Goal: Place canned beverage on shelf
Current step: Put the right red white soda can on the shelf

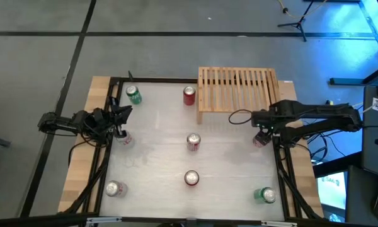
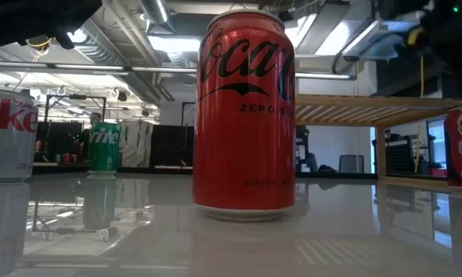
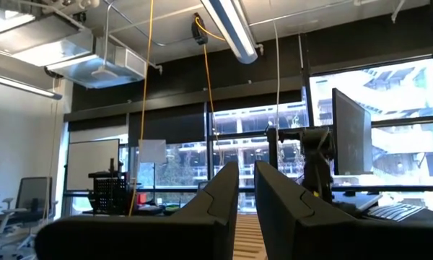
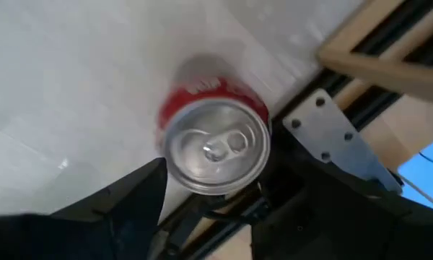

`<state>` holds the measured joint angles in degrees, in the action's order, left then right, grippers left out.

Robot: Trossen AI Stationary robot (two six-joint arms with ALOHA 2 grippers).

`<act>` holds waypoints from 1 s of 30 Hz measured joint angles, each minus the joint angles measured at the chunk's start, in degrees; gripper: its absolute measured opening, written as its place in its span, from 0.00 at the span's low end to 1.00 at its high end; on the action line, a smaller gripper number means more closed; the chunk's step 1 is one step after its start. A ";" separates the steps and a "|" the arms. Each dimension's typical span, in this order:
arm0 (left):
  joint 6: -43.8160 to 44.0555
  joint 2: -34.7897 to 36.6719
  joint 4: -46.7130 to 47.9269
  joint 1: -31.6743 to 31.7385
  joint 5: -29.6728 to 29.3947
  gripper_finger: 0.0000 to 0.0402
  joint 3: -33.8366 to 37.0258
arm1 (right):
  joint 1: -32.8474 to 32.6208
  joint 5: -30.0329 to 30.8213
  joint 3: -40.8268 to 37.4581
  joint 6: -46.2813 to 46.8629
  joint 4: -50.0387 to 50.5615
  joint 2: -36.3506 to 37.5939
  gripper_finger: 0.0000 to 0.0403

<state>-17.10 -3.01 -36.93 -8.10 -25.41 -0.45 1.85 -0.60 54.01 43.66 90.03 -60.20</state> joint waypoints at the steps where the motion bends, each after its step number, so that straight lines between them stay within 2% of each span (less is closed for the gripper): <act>1: 0.00 0.00 0.00 0.00 -0.02 0.10 0.00 | 0.00 -0.07 -0.95 -0.27 -0.03 0.00 0.79; 8: -0.02 0.00 -0.52 0.00 -0.02 0.10 0.00 | 0.02 -2.09 -2.24 -1.98 -3.23 0.07 0.79; 22: -1.51 0.00 -0.68 0.00 -0.04 0.10 0.00 | 0.07 -5.18 -0.47 -3.99 -2.79 -0.05 0.79; 30: -1.55 0.00 -0.79 0.00 -0.04 0.10 0.00 | 0.07 0.01 4.38 -3.91 -1.56 0.13 0.79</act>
<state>-18.65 -3.01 -37.72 -8.10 -25.45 -0.45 1.91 -0.59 58.39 39.75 88.46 -60.07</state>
